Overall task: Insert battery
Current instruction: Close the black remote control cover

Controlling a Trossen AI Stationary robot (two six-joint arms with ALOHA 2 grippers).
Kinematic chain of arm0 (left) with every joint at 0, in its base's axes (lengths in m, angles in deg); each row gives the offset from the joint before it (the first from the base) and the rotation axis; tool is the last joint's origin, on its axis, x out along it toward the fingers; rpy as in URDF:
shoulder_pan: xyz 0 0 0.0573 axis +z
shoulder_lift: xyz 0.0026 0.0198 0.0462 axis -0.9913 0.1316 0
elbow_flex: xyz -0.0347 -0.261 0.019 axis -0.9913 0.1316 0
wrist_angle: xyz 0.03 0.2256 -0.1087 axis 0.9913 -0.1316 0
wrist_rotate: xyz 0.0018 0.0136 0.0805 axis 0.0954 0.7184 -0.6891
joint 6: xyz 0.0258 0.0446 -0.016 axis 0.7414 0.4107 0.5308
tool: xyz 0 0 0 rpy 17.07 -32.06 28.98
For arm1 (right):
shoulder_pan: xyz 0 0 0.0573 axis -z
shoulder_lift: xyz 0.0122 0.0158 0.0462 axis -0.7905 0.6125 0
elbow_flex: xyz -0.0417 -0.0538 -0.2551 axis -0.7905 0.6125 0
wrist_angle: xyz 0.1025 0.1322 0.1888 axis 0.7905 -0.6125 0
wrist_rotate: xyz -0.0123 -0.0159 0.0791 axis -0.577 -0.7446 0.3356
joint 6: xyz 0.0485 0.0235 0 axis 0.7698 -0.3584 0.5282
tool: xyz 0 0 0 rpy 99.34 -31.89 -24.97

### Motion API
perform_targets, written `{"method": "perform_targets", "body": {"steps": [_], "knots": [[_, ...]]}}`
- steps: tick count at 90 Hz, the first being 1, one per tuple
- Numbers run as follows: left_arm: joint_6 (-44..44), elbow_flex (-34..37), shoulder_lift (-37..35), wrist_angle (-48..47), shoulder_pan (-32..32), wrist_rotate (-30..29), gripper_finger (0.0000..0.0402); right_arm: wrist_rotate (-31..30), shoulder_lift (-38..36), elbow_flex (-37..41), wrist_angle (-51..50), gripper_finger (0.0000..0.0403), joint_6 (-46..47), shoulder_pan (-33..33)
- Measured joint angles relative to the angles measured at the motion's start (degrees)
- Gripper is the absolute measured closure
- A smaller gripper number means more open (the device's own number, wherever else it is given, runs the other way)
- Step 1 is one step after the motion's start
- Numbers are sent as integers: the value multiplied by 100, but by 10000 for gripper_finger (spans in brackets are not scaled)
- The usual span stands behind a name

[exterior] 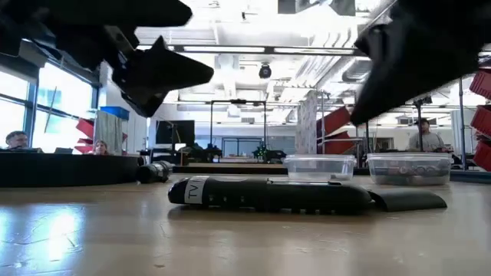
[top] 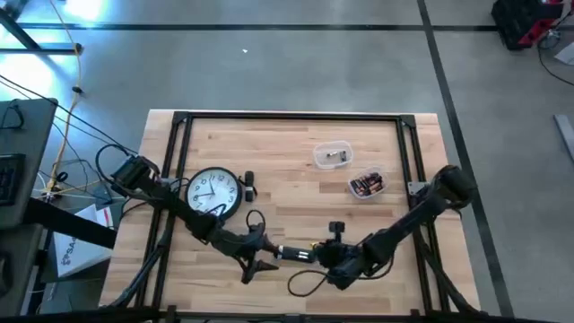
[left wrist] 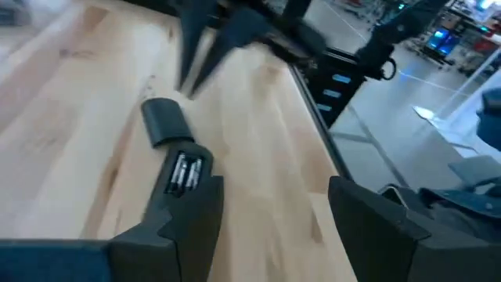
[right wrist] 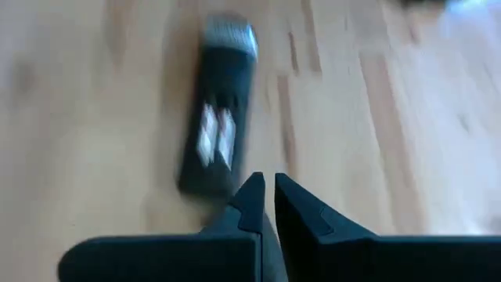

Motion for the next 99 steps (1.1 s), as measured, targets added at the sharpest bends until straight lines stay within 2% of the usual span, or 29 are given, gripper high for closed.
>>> {"method": "perform_targets", "body": {"steps": [9, 15, 32, 42, 51, 62, 72, 78, 99], "knots": [[2, 0, 0, -39, 2, -72, 190, 85, -96, -2, -678, 400, 414, 9], [62, 0, 0, -33, -7, -176, 190, 373, -104, -2, -930, 390, 531, 49], [465, 0, 0, 233, -20, -850, 190, 1088, -113, -2, -1223, 332, 561, 141], [736, 0, 0, 324, -20, -1457, 190, 1004, -205, 4, -1680, 297, 490, 131], [763, 0, 0, 319, -15, -1805, 190, 825, -484, 231, -1845, 284, 564, 89], [817, 0, 0, 315, 28, -1810, 190, 825, -1013, 939, -876, 281, 365, 99], [861, 0, 64, 388, 123, -1817, 190, 1220, -1434, 1871, 351, 281, 239, 232], [916, 2, 193, 520, 181, -1832, 190, 1244, -1629, 2356, 851, 281, 375, 285], [1428, 4, 1152, 2291, 354, -1952, 190, 1241, -2012, 3236, 2450, 278, 522, 329]]}}
